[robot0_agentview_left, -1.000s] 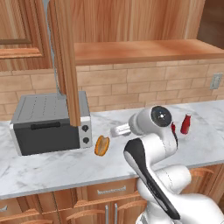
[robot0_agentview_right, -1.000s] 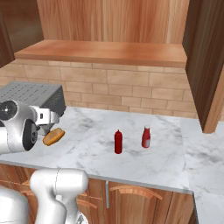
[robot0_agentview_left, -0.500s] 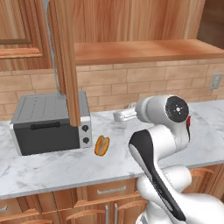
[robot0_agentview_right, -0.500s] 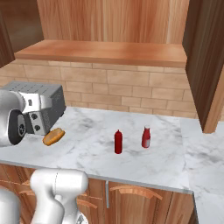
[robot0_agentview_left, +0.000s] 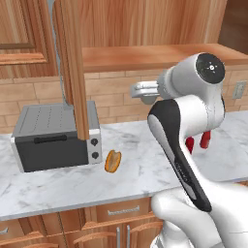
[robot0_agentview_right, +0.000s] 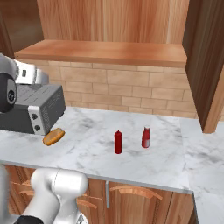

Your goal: There are various items on the counter. Only move the condiments/shakers into the cabinet.

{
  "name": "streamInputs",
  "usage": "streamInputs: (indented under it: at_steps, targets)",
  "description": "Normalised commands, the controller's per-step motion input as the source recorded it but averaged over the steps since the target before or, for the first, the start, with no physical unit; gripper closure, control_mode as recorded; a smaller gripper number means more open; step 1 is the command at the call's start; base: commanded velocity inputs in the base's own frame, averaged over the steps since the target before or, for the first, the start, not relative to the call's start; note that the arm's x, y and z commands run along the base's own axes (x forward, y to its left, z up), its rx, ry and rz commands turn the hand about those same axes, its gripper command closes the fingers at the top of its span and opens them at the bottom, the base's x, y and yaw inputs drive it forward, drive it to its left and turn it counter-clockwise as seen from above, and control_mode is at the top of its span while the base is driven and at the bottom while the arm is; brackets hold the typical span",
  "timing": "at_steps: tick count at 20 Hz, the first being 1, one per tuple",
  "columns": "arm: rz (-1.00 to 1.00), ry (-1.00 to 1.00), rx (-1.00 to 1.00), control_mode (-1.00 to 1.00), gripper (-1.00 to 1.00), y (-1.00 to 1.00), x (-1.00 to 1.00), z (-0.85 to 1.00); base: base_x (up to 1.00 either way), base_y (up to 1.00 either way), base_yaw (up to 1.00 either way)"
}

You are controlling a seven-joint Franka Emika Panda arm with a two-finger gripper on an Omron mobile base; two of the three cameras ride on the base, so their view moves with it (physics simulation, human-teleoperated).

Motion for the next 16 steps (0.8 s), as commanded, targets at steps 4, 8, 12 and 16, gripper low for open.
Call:
streamInputs:
  at_steps: [4,8,12,16]
  targets:
    - [-0.07,-0.02,-0.01,-1.0,1.0,0.0,0.0,0.56,0.0,0.0,0.0]
    - [0.0,-0.01,0.0,-1.0,1.0,0.0,0.0,0.0,0.0,0.0,0.0]
    - [-0.05,-0.2,0.0,-1.0,1.0,-0.11,0.0,0.14,0.0,0.0,0.0]
    - [-0.05,-0.3,0.0,-1.0,1.0,-0.27,0.0,0.37,0.0,0.0,0.0]
